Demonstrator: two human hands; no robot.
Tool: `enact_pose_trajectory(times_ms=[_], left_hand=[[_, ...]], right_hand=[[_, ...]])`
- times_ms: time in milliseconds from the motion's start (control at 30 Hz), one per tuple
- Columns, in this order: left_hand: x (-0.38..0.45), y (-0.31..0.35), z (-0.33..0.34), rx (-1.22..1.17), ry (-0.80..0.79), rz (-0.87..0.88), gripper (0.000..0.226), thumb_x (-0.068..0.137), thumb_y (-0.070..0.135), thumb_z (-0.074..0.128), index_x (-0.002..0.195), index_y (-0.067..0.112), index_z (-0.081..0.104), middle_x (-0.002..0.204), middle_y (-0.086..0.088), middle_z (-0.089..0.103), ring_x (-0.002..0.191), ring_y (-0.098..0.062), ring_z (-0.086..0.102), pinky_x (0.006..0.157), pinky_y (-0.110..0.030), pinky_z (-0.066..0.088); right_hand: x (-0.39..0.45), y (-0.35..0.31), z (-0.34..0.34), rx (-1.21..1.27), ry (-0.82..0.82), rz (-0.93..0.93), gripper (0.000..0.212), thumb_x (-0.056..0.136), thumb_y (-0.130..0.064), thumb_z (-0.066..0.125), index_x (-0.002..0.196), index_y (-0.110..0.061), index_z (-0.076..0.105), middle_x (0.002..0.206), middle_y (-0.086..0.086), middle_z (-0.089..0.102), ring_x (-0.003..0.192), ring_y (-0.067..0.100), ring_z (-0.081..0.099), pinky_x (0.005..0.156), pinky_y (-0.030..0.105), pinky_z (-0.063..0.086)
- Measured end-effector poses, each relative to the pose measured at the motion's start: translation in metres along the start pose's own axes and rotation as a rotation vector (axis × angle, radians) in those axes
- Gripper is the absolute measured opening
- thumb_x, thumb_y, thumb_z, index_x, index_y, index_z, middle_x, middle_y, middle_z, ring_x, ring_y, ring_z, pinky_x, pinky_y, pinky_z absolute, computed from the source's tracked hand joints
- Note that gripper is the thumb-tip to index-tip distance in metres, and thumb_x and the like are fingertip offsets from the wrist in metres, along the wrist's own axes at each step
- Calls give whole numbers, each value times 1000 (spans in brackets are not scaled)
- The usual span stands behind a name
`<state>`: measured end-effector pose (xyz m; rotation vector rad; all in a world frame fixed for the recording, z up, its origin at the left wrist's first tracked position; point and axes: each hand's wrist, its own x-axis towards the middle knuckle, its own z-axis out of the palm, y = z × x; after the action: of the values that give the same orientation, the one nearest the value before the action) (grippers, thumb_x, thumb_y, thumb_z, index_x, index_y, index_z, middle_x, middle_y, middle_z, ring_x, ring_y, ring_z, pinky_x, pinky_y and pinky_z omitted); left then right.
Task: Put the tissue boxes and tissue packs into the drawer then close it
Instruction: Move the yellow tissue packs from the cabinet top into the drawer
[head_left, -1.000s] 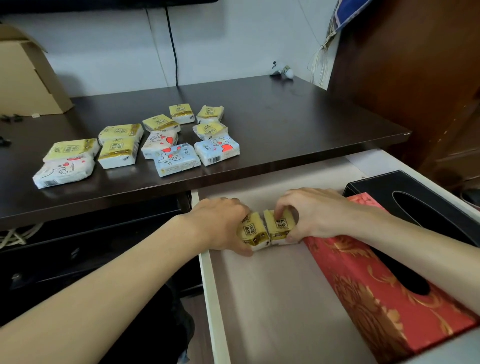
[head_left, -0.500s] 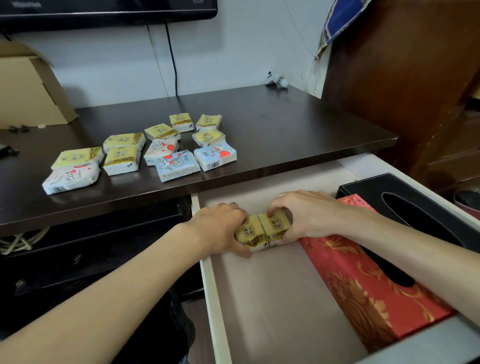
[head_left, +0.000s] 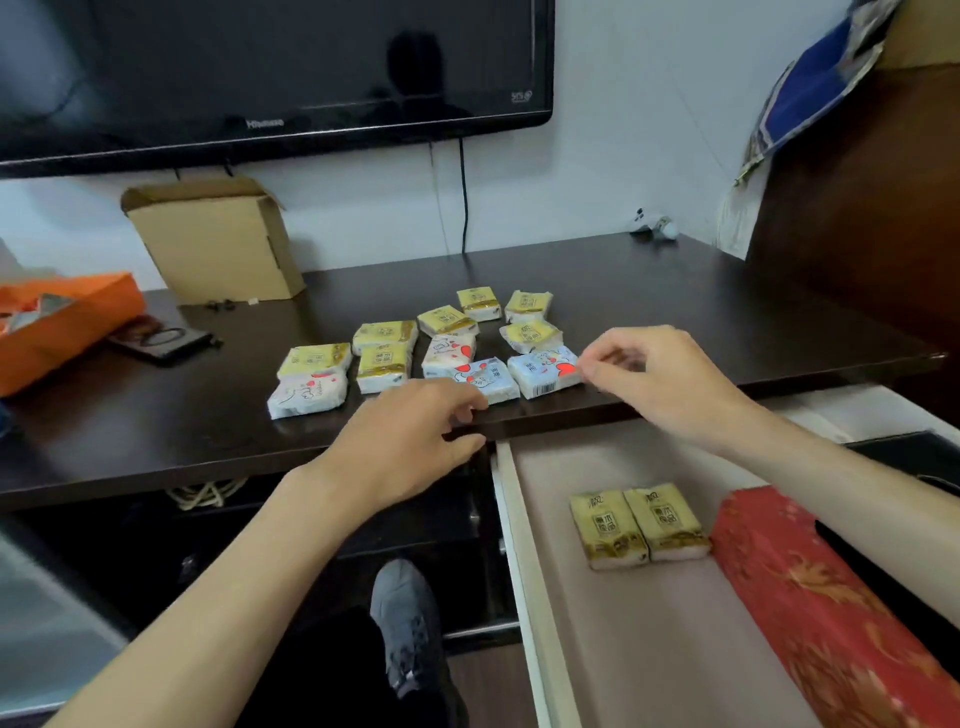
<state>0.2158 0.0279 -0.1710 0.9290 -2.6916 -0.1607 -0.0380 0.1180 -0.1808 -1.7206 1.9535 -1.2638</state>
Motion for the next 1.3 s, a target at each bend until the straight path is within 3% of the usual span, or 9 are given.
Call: enact_pose_trajectory(times_ms=[200,333,400,567,700,867,1000,1133,1300], left_hand=[[14,-54,-28,-55,255,-199,22,85,32,63,106,28,69,100,12,70,85,-11,66,80,-36,53],[45,-94,-44,-99,191,-386,28,87,32,63,111,21,70,106,2,71,98,-20,65,86,-37,51],[58,-107,-44,-113,65,-429,40,85,41,67,118,19,66,117,-3,68,102,-22,63,87,-36,50],[73,-119,-22,23,-129,-360,72,68,60,78,128,25,59,135,-3,55,116,-24,55,86,-33,41],[75,-125,-10,34,-98,-327,61,70,51,81,120,26,56,127,-4,50,101,-20,51,80,-30,38],[81,-127,-12,-6,-107,-324,50,69,41,84,106,28,54,121,-3,48,97,-22,53,79,-32,43],[80,-129,-13,-14,-92,-299,48,69,40,84,104,25,55,123,-4,58,104,-20,54,79,-32,42],[72,-123,-20,86,-12,-311,65,67,48,84,118,25,51,121,-2,53,102,-22,54,81,-35,45],[56,-84,-26,131,282,-325,81,65,53,82,128,21,44,122,-2,46,112,-22,49,80,-39,48]], right_hand=[[74,-40,48,103,-28,18,13,97,-23,67,94,-21,80,88,-7,78,83,5,69,76,25,52],[120,-54,78,9,-84,8,18,99,-21,61,98,-18,79,87,-14,70,70,2,58,67,25,45],[139,-55,88,-84,-110,23,20,98,-19,58,95,-16,78,93,-12,72,76,5,61,70,30,48],[166,-51,110,-280,-163,61,15,93,-20,62,97,-15,76,108,-4,73,87,11,62,74,35,52],[177,-52,123,-398,-201,119,23,89,-32,70,105,-16,71,111,3,73,105,25,67,91,46,56],[185,-55,136,-453,-233,193,26,84,-36,75,83,-14,61,88,3,66,101,30,70,77,39,51],[185,-58,135,-464,-140,188,29,83,-32,77,106,-16,70,112,2,72,107,28,67,84,40,55],[175,-57,110,-398,22,128,45,84,-36,76,126,-26,63,130,2,67,118,26,62,76,34,44],[141,-33,70,-261,88,121,50,82,-42,75,126,-29,57,130,-4,68,114,20,64,75,36,50]])
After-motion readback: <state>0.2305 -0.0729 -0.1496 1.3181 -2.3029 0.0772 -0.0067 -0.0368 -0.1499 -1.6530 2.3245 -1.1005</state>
